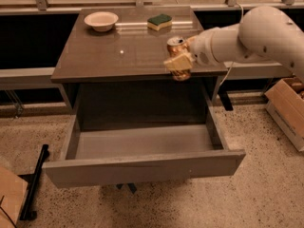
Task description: Place orange can into top drawer
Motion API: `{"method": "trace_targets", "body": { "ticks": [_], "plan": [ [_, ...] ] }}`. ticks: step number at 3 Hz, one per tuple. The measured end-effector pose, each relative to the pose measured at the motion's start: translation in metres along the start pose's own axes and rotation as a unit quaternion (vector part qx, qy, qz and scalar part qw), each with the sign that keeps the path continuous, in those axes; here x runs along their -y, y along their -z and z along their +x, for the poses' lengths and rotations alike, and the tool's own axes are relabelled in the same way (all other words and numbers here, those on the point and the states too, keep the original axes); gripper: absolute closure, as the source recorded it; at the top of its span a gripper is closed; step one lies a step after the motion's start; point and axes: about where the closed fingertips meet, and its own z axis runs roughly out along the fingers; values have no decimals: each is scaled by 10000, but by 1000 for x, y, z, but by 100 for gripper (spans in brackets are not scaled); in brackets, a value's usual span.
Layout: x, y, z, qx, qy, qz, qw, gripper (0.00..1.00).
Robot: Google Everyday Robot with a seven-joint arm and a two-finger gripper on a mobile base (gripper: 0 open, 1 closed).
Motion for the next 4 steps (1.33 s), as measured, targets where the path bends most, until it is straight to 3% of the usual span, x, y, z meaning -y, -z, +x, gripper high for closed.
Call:
{"method": "trace_targets", "body": {
  "ticks": [1,2,3,4],
  "plan": [
    [-51,33,14,-39,-103,-143,9998,100],
    [-92,31,49,8,-415,-254,9988,100],
    [-111,14,82,184,-601,-261,9977,100],
    [-114,-6,118,262,-633,-197,9975,100]
  ]
}}
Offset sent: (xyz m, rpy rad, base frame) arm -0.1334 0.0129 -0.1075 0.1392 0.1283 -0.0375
